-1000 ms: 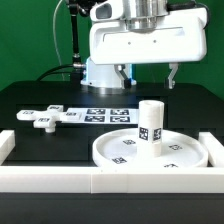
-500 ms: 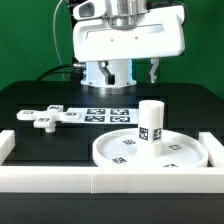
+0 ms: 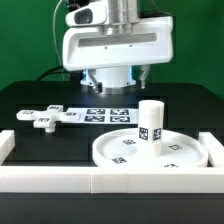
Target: Assemble round table
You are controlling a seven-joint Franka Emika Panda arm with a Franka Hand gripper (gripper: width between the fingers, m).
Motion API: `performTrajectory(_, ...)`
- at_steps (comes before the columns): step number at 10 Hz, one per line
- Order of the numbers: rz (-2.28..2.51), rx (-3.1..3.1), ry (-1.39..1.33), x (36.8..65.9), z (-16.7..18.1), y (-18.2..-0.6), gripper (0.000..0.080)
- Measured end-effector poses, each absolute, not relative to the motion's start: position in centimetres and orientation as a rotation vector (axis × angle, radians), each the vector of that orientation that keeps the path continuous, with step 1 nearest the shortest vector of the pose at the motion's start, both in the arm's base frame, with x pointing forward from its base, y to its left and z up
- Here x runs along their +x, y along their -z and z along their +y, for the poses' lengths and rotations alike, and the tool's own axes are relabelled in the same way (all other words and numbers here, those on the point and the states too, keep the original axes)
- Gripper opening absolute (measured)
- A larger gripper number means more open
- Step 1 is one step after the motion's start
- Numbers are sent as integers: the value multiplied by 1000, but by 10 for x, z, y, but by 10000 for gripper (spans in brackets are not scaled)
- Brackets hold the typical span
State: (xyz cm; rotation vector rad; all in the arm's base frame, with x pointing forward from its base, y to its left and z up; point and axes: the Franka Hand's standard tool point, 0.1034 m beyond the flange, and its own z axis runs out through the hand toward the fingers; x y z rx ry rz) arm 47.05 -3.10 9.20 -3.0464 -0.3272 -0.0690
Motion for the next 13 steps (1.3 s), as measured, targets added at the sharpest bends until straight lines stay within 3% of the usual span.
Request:
performTrajectory(4,-655,-2998,62,469,-42,-92,649)
performTrajectory(6,-823,-2985,79,459,-81,-78,649)
performTrajectory(8,-838,-2982,67,452,-111,-74,649)
performTrajectory(13,-815,-2976,46,450,-116,-73,649)
